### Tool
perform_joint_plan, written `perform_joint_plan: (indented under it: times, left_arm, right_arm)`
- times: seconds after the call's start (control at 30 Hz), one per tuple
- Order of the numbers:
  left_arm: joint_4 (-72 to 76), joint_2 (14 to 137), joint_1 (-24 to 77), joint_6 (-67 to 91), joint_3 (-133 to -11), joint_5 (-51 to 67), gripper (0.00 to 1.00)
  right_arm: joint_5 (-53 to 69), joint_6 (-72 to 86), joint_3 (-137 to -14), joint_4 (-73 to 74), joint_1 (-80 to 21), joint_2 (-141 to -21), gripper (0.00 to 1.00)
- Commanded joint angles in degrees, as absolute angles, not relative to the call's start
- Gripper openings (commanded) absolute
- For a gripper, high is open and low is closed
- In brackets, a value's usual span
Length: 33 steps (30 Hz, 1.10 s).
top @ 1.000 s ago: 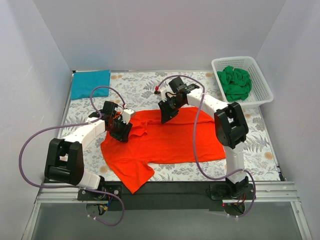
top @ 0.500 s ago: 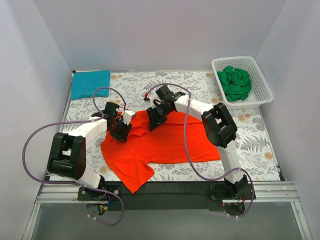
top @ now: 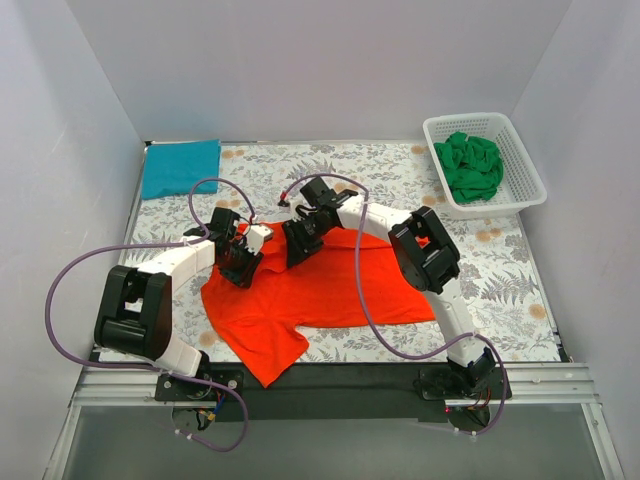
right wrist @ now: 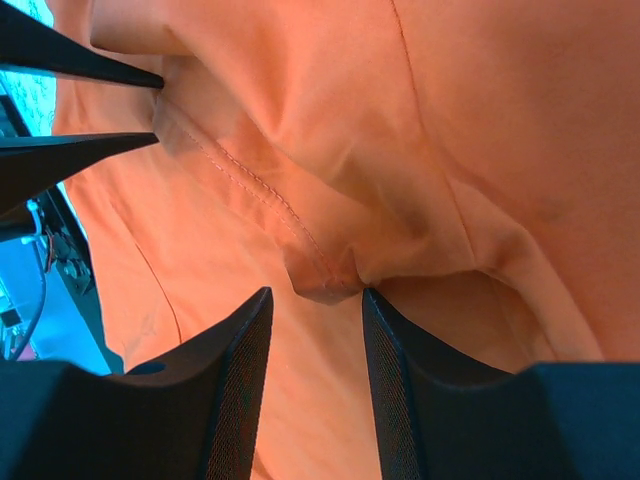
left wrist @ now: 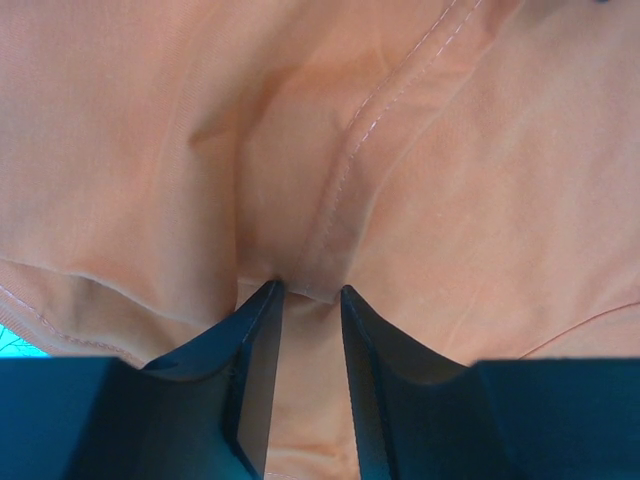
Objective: Fold and stack the t-shirts
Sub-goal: Fold the tshirt
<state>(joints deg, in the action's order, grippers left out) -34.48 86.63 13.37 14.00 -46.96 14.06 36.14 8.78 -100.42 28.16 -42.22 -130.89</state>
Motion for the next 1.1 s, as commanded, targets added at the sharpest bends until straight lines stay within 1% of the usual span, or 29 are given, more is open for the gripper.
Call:
perform_joint_plan:
  times: [0.0,0.07,0.1,0.17,0.2,0.23,0.27,0.3,0.37,0.4,0.7,1.07]
  left_arm:
    - [-34.6,84.3,13.7,13.1,-46.7,13.8,0.27]
    - [-34.6,84.3,13.7,13.2,-46.6,13.8,0.26]
    - [-34.6,84.2,13.6,13.2,-46.6,13.7,0.24]
    - [-34.6,83.9,13.7,13.2,-46.6,13.8,0.19]
    - [-34.9,83.7,13.7,13.1,-46.7,13.8,0.16]
    - [-35.2,83.7,13.7,13.1,-47.1,13.9,0.12]
    - [-35.5,83.2,13.7,13.0,-47.4,13.9,0.1]
    - [-36.4,83.0,13.7,12.9,-47.6,14.0,0.07]
    - [-37.3,82.5,13.7,12.6,-48.3,14.1,0.0]
    - [-38.1,82.1,13.7,12.5,-48.7,14.2,0.0]
    - [-43.4,79.1,13.7,11.7,-51.5,14.8,0.0]
    - [-48.3,77.7,13.8,11.0,-51.4,16.3,0.0]
  right_arm:
    - [37.7,10.3,-102.5,26.6,-43.2,-131.7,0.48]
    - [37.3,10.3,-102.5,26.5,-43.2,-131.9,0.47]
    - [37.1,10.4,-102.5,26.6,-43.2,-132.1,0.44]
    - [36.9,10.3,-102.3,26.5,-43.2,-132.0,0.38]
    - [37.0,10.4,-102.2,26.6,-43.2,-131.7,0.3]
    - [36.9,10.4,-102.1,26.6,-43.2,-131.5,0.27]
    - [36.9,10.3,-101.9,26.7,-43.2,-130.9,0.22]
    - [37.0,10.3,-101.7,26.6,-43.1,-130.5,0.14]
    - [37.1,10.0,-101.3,26.7,-43.2,-129.4,0.08]
    - [37.2,10.0,-101.2,26.6,-43.2,-129.2,0.02]
    - [39.7,9.5,-99.8,26.6,-43.2,-125.8,0.01]
    - [43.2,8.8,-93.0,26.3,-43.3,-122.7,0.01]
